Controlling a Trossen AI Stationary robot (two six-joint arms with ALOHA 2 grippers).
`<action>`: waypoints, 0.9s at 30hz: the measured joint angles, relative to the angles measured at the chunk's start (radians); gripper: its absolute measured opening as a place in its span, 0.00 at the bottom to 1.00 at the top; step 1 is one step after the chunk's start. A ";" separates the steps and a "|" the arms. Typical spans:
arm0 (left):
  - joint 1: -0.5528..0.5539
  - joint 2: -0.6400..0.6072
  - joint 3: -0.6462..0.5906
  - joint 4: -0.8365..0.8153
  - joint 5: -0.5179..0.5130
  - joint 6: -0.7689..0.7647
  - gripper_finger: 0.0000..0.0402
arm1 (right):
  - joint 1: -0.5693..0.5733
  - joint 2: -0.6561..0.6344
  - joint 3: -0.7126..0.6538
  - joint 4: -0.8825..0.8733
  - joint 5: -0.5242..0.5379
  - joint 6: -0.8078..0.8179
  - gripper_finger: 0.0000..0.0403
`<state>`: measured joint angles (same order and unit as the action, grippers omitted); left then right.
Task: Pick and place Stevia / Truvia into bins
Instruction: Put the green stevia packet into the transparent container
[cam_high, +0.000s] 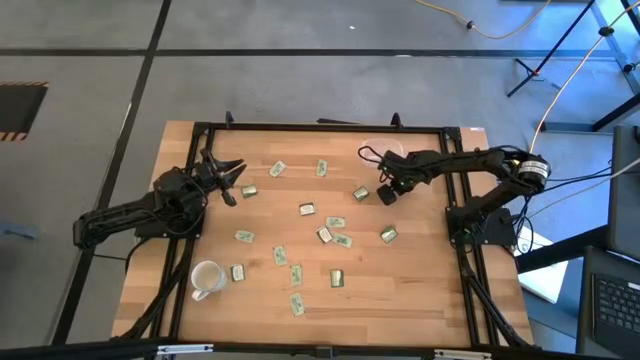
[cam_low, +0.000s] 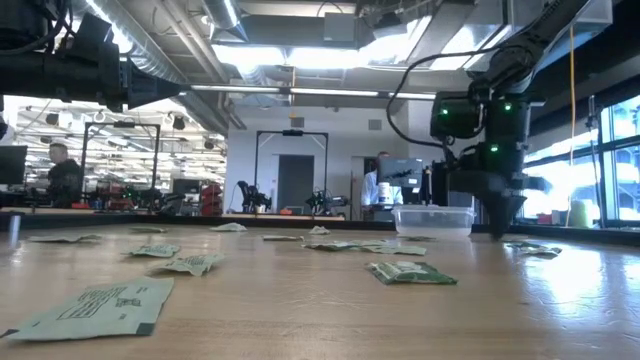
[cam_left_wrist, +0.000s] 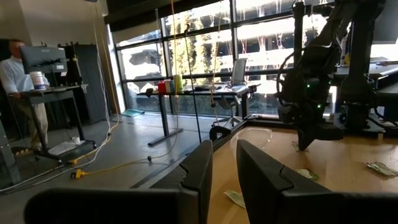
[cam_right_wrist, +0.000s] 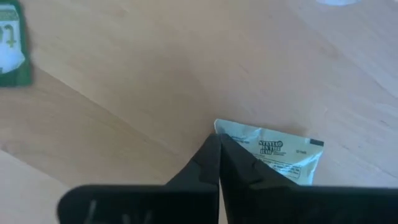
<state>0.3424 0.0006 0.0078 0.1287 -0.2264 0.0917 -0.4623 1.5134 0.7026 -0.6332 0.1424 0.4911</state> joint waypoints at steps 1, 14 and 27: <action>0.000 0.000 0.000 0.000 0.000 0.000 0.17 | 0.004 -0.016 0.002 -0.027 -0.001 -0.001 0.00; 0.000 0.000 0.000 0.001 0.000 0.000 0.17 | 0.038 -0.133 0.236 -0.064 0.091 -0.102 0.00; 0.000 0.000 0.000 0.001 0.000 0.000 0.17 | -0.085 0.029 0.346 -0.012 0.094 -0.242 0.00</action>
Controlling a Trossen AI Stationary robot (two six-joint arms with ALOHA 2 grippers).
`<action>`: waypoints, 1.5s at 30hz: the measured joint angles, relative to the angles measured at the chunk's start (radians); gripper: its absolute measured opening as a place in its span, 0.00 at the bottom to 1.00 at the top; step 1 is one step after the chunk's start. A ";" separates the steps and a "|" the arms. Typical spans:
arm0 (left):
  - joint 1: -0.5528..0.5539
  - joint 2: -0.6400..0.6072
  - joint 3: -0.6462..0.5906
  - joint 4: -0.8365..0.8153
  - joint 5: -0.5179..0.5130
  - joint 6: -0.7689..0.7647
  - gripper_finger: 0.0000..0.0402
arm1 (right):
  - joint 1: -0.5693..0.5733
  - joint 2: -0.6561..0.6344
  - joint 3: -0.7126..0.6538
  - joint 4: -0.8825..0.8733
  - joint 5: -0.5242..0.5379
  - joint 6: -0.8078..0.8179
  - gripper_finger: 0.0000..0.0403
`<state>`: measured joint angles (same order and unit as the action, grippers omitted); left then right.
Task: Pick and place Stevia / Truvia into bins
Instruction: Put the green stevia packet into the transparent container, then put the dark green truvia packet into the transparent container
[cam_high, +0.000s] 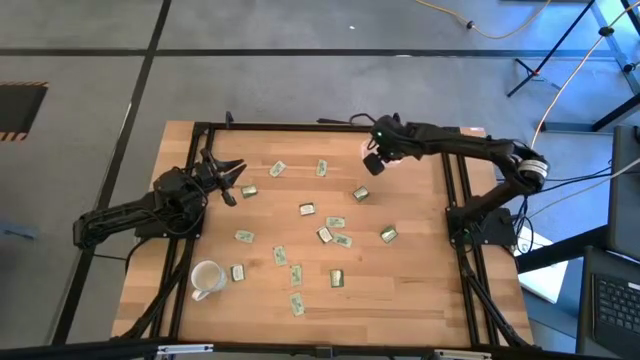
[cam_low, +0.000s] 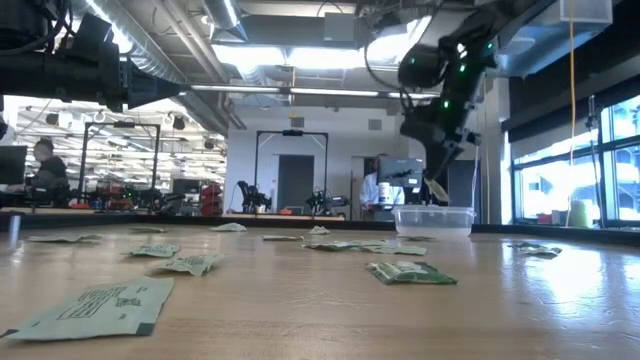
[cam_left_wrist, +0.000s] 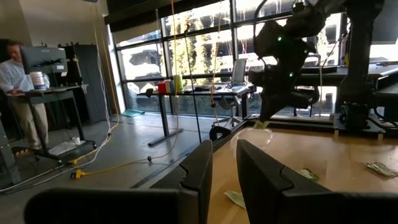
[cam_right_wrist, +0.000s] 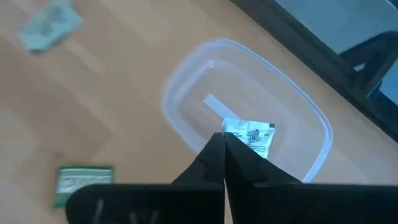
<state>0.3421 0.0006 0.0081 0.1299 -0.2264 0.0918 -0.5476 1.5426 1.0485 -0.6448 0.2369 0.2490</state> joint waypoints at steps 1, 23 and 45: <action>0.000 0.000 0.000 0.000 0.000 0.000 0.17 | -0.010 0.019 0.000 0.001 0.000 -0.004 0.00; 0.000 0.000 0.000 0.000 0.000 0.000 0.17 | -0.039 0.097 0.000 0.029 0.002 -0.046 0.27; 0.000 0.000 0.000 0.000 -0.007 0.000 0.17 | 0.544 -0.080 -0.113 -0.265 -0.133 0.316 0.28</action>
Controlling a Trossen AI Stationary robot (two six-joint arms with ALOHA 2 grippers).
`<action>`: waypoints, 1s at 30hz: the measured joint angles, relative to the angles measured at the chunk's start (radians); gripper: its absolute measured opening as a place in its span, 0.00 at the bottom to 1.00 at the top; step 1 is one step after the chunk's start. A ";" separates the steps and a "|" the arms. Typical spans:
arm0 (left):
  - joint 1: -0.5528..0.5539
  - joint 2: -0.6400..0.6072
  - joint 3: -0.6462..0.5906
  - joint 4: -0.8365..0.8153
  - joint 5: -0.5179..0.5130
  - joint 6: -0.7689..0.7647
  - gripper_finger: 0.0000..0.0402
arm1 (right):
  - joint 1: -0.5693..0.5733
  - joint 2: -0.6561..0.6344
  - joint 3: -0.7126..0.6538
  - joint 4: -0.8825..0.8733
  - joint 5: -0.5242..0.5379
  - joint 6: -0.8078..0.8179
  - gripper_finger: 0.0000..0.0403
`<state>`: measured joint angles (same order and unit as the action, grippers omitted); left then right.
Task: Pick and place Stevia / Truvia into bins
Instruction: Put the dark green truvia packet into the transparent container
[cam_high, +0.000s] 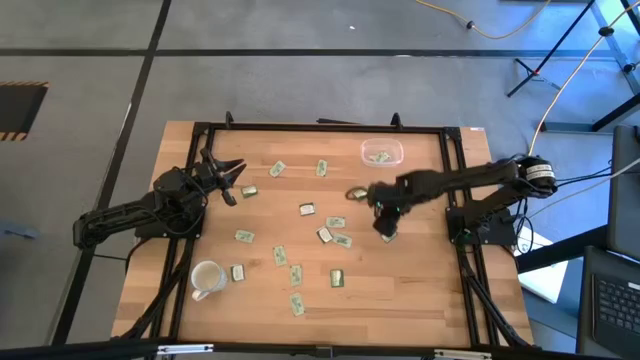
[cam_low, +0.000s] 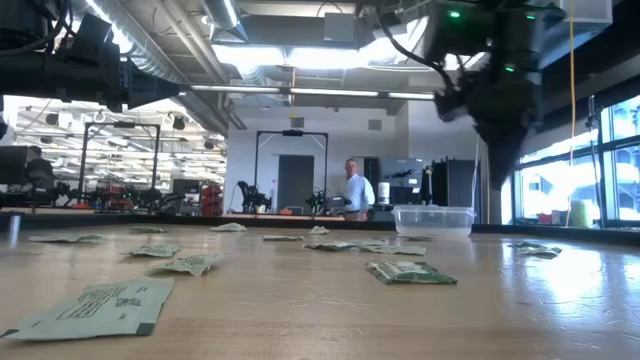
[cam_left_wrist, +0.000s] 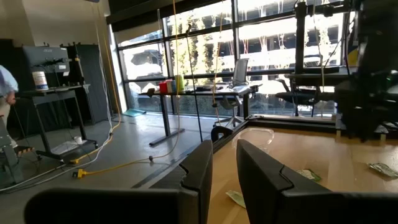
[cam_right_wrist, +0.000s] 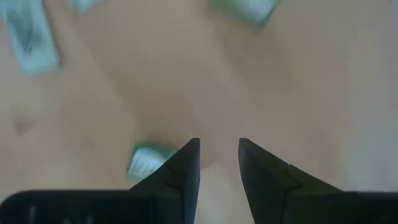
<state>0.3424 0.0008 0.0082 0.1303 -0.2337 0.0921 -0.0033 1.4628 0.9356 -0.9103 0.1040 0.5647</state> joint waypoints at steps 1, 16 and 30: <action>0.000 0.000 0.000 0.000 0.000 0.000 0.17 | 0.025 0.000 -0.023 0.012 0.002 0.035 0.28; 0.000 0.000 0.000 0.000 0.000 0.000 0.17 | 0.152 0.000 -0.248 0.293 0.008 0.164 0.18; 0.000 0.000 0.000 -0.001 -0.001 0.000 0.17 | 0.152 0.036 -0.284 0.317 0.014 0.163 0.02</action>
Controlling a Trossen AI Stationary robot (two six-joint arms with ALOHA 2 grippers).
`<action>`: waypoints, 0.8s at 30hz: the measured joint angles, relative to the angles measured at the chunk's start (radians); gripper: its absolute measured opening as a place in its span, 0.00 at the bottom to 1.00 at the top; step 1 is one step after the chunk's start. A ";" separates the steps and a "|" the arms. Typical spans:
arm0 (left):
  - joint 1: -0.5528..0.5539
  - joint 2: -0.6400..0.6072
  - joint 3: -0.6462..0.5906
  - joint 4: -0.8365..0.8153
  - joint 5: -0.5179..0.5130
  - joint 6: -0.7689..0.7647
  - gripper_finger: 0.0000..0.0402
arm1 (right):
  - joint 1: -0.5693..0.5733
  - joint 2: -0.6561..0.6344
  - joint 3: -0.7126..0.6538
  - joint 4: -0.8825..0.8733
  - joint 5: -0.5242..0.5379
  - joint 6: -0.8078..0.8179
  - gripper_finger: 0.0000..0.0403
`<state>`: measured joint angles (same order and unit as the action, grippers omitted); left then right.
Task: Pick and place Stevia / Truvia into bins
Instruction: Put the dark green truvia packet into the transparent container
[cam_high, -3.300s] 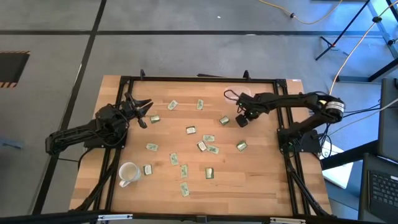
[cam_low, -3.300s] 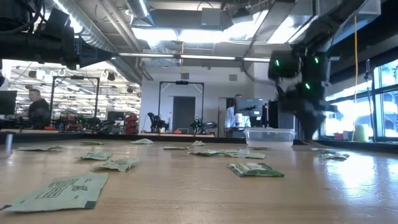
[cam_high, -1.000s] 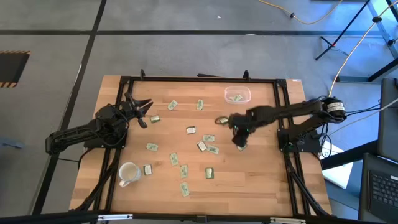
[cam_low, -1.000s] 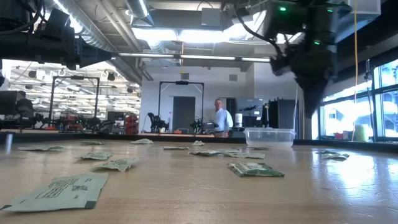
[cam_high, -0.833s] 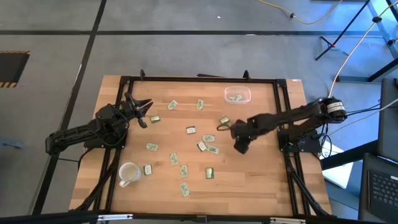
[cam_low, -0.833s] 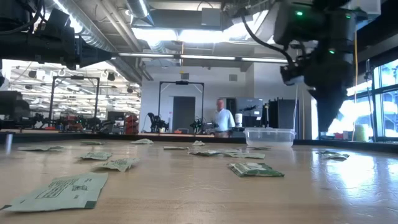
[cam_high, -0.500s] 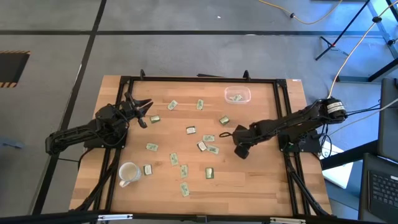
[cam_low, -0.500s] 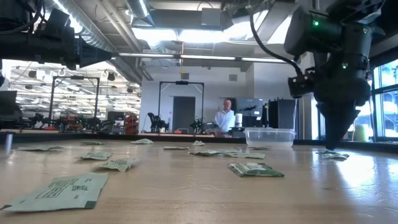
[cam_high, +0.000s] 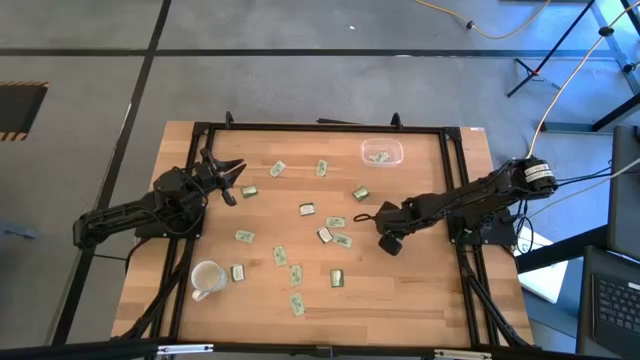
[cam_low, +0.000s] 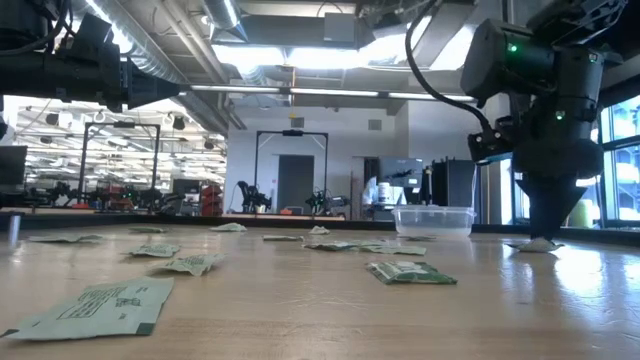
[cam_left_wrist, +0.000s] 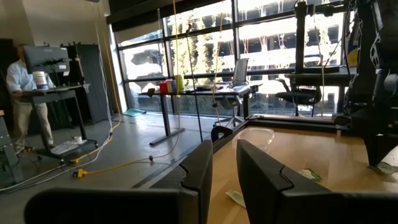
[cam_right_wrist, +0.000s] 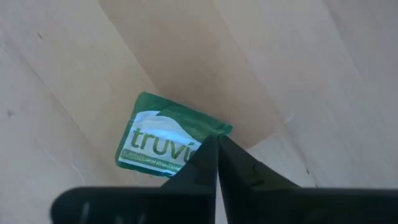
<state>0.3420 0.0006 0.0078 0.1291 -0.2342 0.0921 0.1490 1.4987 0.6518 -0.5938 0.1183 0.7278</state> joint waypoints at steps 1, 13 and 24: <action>0.000 0.000 0.000 0.000 0.000 0.000 0.17 | 0.000 0.000 0.000 0.000 0.000 -0.001 0.02; 0.000 0.000 0.000 -0.001 0.000 0.000 0.17 | 0.000 0.002 -0.001 -0.008 0.002 0.006 0.01; 0.000 0.000 0.000 -0.002 0.000 0.000 0.17 | 0.000 0.008 0.029 -0.020 0.015 0.031 0.00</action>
<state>0.3422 0.0008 0.0081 0.1272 -0.2342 0.0921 0.1486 1.5067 0.6808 -0.6142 0.1335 0.7586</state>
